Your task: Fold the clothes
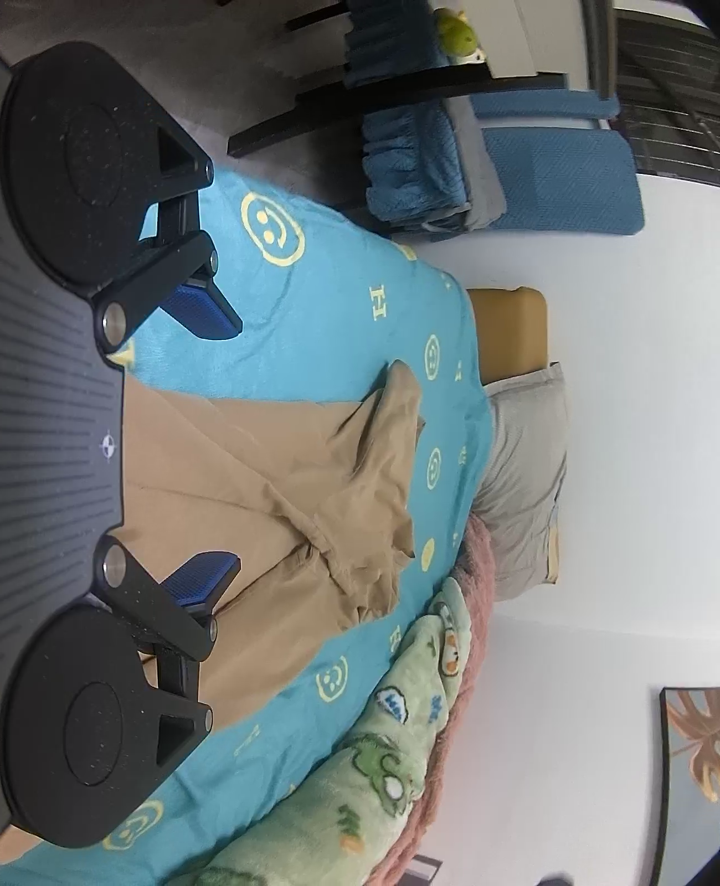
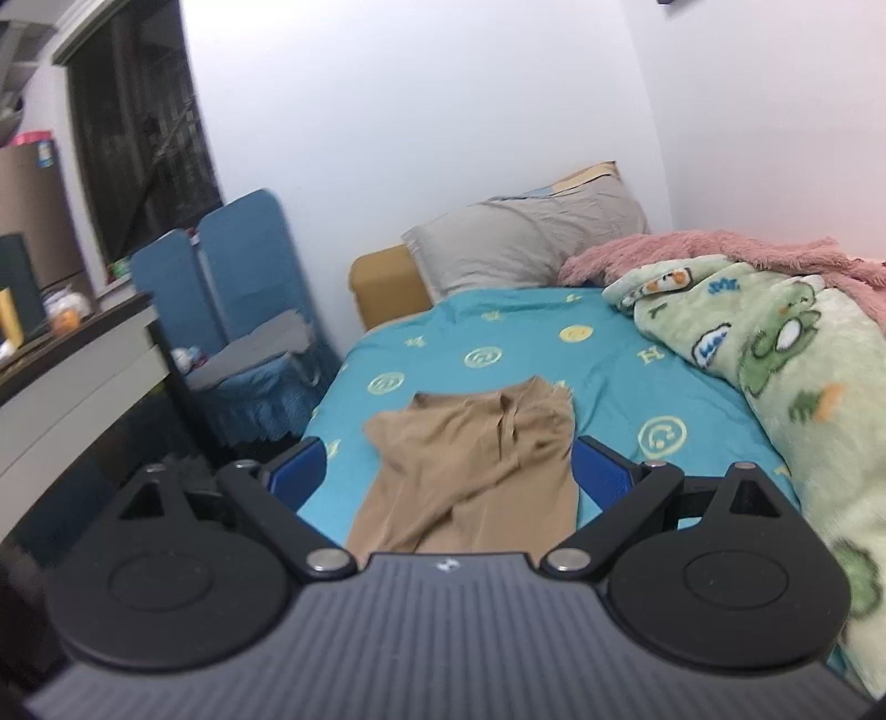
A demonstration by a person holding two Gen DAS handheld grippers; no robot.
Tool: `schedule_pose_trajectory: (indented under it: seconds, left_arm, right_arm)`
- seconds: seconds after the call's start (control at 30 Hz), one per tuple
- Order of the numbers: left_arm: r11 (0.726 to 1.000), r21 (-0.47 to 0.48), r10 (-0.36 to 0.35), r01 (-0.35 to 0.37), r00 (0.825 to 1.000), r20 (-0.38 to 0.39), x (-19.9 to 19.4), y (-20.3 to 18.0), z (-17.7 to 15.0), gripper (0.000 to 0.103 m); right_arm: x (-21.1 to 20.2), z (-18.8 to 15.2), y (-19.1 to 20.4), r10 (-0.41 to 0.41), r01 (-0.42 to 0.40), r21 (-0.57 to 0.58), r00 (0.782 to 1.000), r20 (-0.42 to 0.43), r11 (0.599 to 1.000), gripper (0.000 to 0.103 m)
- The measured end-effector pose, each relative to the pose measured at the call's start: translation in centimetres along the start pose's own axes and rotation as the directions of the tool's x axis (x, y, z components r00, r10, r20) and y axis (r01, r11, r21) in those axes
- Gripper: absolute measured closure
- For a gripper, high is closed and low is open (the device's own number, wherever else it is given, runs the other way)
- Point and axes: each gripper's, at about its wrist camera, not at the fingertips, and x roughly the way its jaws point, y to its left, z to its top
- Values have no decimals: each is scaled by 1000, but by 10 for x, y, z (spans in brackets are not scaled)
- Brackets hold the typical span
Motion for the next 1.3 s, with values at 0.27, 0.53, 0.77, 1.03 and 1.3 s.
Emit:
schedule_pose_trajectory:
  seconds: [0.27, 0.53, 0.77, 1.03, 1.3]
  left_arm:
    - [989, -145, -3, -14, 993, -116, -33, 24, -11, 17]
    - [796, -586, -9, -149, 966, -257, -44, 111, -35, 17]
    - [707, -642, 22, -296, 917, -398, -31, 135, -53, 31]
    - [769, -599, -117, -225, 871, -477, -27, 119, -54, 63]
    - [953, -247, 63, -176, 911, -408, -75, 53, -22, 99]
  right_arm:
    - [-47, -43, -9, 38, -36, -88, 999, 18, 996, 6]
    - [-38, -69, -51, 13, -7, 49, 993, -120, 999, 6]
    - [-31, -79, -65, -28, 52, 133, 984, -178, 990, 6]
    - [-31, -85, -65, -29, 57, 134, 980, -198, 989, 6]
    - [-27, -89, -65, 16, 26, 179, 972, -233, 984, 6]
